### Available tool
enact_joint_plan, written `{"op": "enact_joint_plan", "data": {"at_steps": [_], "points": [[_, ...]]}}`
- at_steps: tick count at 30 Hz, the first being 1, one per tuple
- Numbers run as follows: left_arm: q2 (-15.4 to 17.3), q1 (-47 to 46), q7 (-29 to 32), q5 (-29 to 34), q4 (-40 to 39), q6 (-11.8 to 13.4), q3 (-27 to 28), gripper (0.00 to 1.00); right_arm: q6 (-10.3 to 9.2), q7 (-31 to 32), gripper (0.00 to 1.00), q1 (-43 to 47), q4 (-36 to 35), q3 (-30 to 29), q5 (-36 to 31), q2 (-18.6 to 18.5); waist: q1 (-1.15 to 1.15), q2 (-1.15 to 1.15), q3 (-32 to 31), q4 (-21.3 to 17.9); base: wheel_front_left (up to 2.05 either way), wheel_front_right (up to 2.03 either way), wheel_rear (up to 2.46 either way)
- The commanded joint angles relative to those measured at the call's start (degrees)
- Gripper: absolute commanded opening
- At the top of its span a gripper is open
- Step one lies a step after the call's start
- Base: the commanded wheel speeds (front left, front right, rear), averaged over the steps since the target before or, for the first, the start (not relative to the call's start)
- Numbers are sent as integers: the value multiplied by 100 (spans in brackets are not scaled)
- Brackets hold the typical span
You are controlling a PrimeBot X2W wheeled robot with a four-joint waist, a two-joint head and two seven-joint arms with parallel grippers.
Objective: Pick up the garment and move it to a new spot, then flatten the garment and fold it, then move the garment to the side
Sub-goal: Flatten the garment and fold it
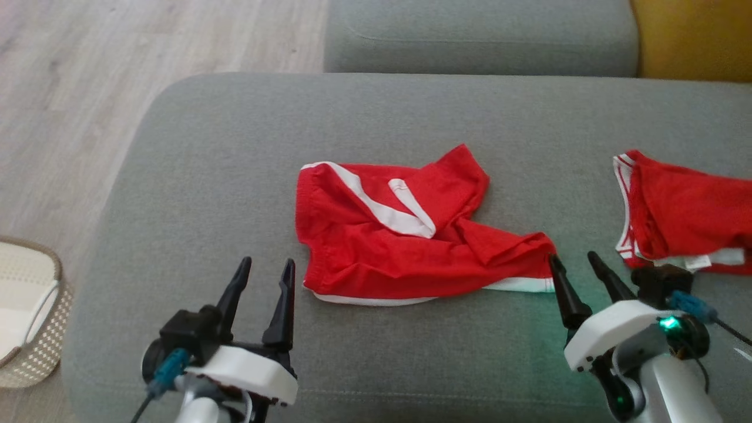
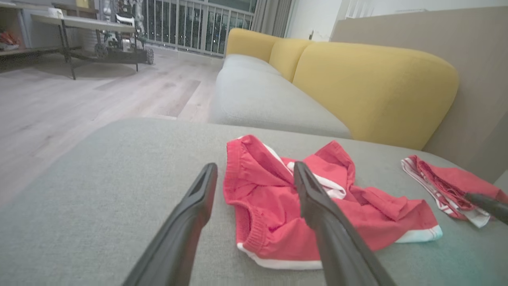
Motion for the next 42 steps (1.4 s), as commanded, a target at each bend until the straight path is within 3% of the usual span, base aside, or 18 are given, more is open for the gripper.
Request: {"op": "enact_joint_plan", "data": {"at_steps": [1, 7, 14, 30, 40, 41, 42], "points": [[6, -192, -51, 60, -108, -8, 172, 100, -2, -27, 100, -228, -304, 65, -52, -16, 0, 0, 41, -60, 0, 0, 0], [6, -342, -51, 42, 670, -50, 118, 100, -2, 144, 100, -60, -1139, -28, -124, 104, 0, 0, 220, -322, 0, 0, 0], [6, -836, -51, -90, 1899, 128, 65, 100, -2, 350, 100, 98, -1655, -59, -174, 138, 0, 0, 449, -577, 0, 0, 0], [6, -1486, -51, -484, 2883, 297, 29, 100, -2, 408, 100, 5, -1858, -129, -94, 143, 0, 0, 759, -828, 0, 0, 0], [6, -1672, -51, -863, 3275, 229, -255, 100, -2, 422, 100, -56, -1854, -127, -119, 143, 0, 0, 845, -840, 0, 0, 0], [6, -1696, -51, -904, 3306, 225, -299, 68, -2, 423, 100, -62, -1851, -129, -121, 143, 0, 0, 850, -837, 0, 0, 0], [6, -1719, -51, -944, 3326, 214, -336, 11, -2, 423, 100, -68, -1847, -132, -123, 143, 0, 0, 852, -833, 0, 0, 0]]}}
